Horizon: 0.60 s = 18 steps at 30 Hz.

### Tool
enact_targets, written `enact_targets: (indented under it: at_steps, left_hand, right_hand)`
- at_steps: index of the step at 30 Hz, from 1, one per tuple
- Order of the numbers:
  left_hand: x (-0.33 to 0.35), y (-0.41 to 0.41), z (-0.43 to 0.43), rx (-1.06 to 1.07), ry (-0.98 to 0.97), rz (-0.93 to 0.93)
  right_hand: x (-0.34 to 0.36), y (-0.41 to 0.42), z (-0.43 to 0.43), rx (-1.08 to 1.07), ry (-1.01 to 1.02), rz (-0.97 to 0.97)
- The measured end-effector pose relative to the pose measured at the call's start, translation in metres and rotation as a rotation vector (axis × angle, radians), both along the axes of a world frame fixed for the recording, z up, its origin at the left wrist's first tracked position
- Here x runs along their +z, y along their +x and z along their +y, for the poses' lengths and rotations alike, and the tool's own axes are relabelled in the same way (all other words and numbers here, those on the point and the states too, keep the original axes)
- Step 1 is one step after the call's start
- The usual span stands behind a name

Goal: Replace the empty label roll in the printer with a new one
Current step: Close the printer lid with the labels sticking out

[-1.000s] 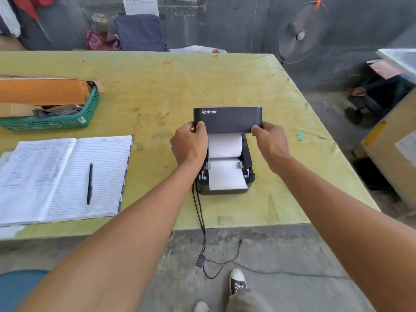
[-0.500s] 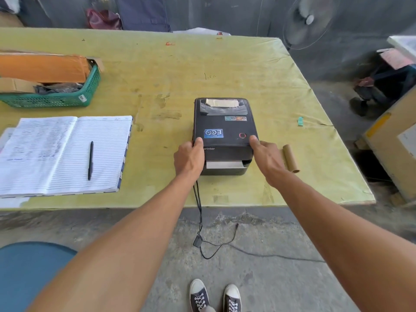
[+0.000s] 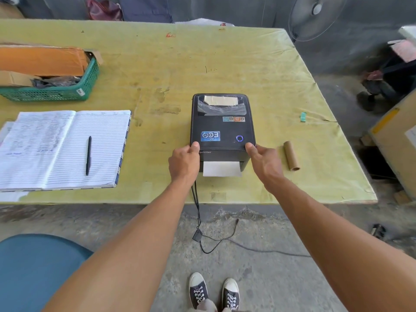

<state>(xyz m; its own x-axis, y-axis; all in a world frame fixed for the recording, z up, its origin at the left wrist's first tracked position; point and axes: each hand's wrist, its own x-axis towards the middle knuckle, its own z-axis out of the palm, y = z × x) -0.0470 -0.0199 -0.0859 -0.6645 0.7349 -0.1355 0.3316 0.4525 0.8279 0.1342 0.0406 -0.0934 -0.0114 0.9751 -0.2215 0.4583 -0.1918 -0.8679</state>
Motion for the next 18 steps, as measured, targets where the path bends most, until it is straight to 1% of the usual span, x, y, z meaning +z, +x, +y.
enact_targets:
  at_steps: [10, 18]
  left_hand:
    - [-0.0014, -0.0020, -0.0014, 0.024, 0.001, -0.104]
    - [-0.0029, -0.0025, -0.0008, 0.022, -0.001, -0.092]
  right_hand:
    - [0.0010, 0.0037, 0.0010, 0.014, -0.042, 0.063]
    - [-0.0001, 0.0039, 0.0015, 0.019, -0.031, 0.072]
